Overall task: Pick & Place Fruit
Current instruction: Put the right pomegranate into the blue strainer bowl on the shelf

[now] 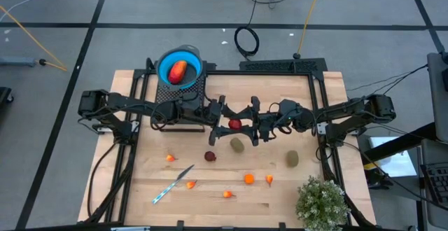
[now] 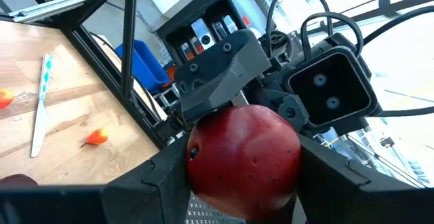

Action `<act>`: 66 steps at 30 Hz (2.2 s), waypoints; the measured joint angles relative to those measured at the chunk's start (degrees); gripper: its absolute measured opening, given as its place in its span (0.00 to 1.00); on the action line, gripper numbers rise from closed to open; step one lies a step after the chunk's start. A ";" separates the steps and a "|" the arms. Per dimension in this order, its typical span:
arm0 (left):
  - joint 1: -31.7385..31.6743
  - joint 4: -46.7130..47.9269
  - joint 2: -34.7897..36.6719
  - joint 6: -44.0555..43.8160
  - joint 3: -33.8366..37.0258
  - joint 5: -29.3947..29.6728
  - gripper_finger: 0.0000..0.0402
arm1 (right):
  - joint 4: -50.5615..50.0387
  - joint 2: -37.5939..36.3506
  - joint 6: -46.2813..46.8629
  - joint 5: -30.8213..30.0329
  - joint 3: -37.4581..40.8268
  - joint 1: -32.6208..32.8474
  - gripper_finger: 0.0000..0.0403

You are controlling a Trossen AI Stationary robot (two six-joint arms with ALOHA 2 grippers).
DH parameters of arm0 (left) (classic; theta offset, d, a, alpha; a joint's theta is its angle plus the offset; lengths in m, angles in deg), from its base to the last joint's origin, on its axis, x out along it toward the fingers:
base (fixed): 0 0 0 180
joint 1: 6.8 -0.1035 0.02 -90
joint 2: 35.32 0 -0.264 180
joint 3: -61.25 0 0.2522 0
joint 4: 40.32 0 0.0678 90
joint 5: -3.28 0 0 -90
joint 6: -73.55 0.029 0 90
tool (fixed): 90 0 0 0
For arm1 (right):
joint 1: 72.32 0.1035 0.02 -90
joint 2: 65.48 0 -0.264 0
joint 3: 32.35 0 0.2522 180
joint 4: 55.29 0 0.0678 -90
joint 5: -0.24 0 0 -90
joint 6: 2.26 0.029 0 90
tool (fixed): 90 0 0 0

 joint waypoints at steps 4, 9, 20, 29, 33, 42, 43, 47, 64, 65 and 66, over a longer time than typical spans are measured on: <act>0.00 0.09 0.00 -0.39 0.00 -0.09 0.52 | -0.34 0.00 -0.07 -0.01 0.00 -0.02 0.52; 0.00 0.37 0.00 -0.59 0.00 -0.22 0.47 | -0.45 0.00 -0.23 0.16 0.00 -0.02 0.52; -1.05 2.68 0.00 -0.68 0.00 0.22 0.48 | -1.88 0.00 0.73 -2.58 0.00 0.20 0.61; -3.01 8.34 -0.02 -1.15 0.08 3.16 0.49 | -11.52 -0.40 0.12 -16.64 -0.02 3.60 0.73; -4.04 10.40 0.17 -1.18 0.09 3.74 0.48 | -14.93 -0.46 0.04 -23.74 -0.04 4.76 0.74; -5.44 18.33 3.87 -1.16 0.09 9.53 0.49 | -17.55 -0.60 0.65 -30.33 2.45 4.94 0.68; -5.48 18.91 4.41 -1.10 0.05 10.63 0.49 | -17.37 -0.59 0.62 -31.03 2.91 5.01 0.67; -5.35 22.08 7.49 0.60 0.04 12.67 0.50 | -16.20 -2.08 1.76 -33.17 5.45 4.83 0.62; -10.23 32.27 19.66 4.65 0.02 28.39 0.50 | -16.31 -17.33 12.67 -25.18 16.60 4.79 0.20; -10.74 33.18 20.17 5.04 0.02 29.43 0.50 | -16.11 -18.62 13.47 -24.05 17.21 4.77 0.18; -11.32 34.22 20.62 5.51 0.02 30.36 0.50 | -16.11 -19.92 14.28 -22.90 18.03 4.77 0.16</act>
